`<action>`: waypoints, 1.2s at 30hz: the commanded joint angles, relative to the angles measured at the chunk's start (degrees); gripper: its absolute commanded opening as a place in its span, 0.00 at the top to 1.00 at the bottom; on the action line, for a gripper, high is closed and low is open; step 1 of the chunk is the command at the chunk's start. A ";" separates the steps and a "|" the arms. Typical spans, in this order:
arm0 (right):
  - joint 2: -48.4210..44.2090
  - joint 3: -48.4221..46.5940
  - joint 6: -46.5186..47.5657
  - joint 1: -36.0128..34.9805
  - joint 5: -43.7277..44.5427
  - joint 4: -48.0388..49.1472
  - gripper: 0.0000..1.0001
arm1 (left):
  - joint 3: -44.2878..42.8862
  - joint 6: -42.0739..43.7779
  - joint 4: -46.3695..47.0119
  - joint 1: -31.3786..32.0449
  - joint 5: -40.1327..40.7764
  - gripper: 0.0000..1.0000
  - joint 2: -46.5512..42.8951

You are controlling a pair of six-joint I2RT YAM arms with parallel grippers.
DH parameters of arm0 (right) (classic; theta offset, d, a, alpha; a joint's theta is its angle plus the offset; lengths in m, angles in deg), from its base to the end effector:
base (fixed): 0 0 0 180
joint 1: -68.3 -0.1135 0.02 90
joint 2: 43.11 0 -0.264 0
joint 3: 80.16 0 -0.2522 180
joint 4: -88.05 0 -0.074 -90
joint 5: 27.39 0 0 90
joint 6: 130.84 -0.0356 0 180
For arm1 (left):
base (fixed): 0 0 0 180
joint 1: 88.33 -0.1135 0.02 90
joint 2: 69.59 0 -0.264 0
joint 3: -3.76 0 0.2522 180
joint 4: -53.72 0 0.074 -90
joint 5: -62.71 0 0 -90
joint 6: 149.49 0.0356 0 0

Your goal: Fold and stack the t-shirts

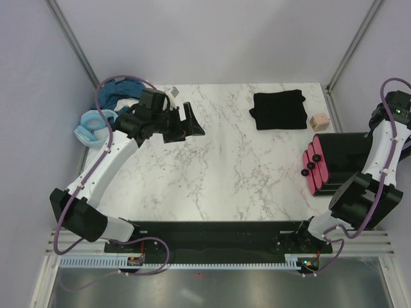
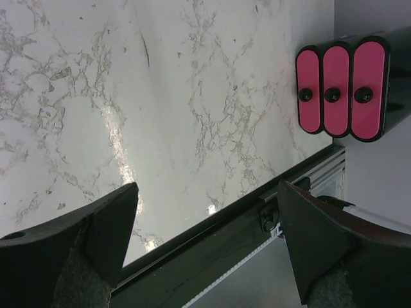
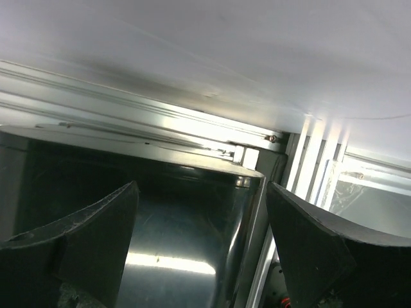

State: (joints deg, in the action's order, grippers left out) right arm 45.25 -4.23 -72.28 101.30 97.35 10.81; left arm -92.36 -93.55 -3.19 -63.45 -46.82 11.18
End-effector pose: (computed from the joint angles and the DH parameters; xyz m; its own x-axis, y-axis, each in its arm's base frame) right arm 0.2443 -0.1828 0.3549 -0.2767 0.6908 -0.6680 0.9608 0.2120 -0.1787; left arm 0.2684 -0.1376 0.3695 -0.8478 -0.1887 -0.4957 0.1794 0.7775 -0.6028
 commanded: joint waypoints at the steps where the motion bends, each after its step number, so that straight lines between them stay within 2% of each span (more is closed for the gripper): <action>1: -0.11 4.32 0.59 0.41 2.79 5.29 0.12 | 1.07 1.10 0.62 0.25 -0.25 0.04 -2.55; 7: -0.73 11.80 1.56 0.32 5.33 14.78 0.13 | 1.77 2.07 0.62 0.25 -0.42 0.04 -3.16; 13: 0.68 17.60 3.75 0.41 4.29 23.04 0.15 | 2.56 2.34 0.18 0.25 -0.25 0.04 -3.52; 14: 0.68 18.05 3.84 0.41 2.63 23.23 0.19 | 2.56 2.42 0.00 0.25 -0.16 0.04 -3.60; 17: 0.59 20.34 3.58 0.41 -1.15 24.55 0.40 | 1.86 2.51 -0.26 0.25 0.19 0.04 -3.17; 19: -0.37 22.00 3.58 0.32 -4.85 25.42 0.49 | 1.33 2.51 -0.26 0.25 0.19 0.04 -2.82; 20: -0.55 22.62 3.67 0.32 -5.82 25.34 0.60 | 1.16 2.51 -0.26 0.25 0.28 0.04 -2.29; 22: -1.69 24.46 3.67 0.14 -7.23 25.16 0.70 | 0.46 2.34 -0.35 0.25 0.28 0.04 -1.67; 23: -2.31 25.17 3.67 0.14 -7.84 25.08 0.80 | 0.28 2.25 -0.26 0.25 0.28 0.04 -1.41; 25: -4.15 27.18 3.06 -0.03 -9.59 24.47 0.85 | -0.51 2.25 -0.26 0.25 0.54 0.04 -0.62; 26: -4.68 27.72 2.36 -0.21 -10.39 24.11 0.95 | -0.77 2.42 -0.26 0.25 0.63 0.04 -0.44; 27: -5.21 28.33 1.57 -0.91 -10.92 23.67 0.98 | -1.30 2.42 -0.26 0.25 0.89 0.04 -0.01; 32: -8.64 31.50 -2.03 -5.65 -14.17 21.21 1.00 | -3.15 3.21 -0.96 0.25 4.67 0.04 1.84; 35: -10.83 32.38 -3.71 -11.52 -15.75 19.63 1.00 | -4.90 3.22 -1.75 0.34 8.27 0.04 3.51; 36: -11.45 32.56 -4.59 -12.68 -15.84 19.28 1.00 | -5.26 3.21 -2.19 0.25 8.63 0.08 3.86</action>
State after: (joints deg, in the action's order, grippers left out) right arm 35.20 25.00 -74.01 95.18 88.54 40.53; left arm -94.09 -92.65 -4.48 -63.45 -42.82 13.45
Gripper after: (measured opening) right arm 0.010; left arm 0.960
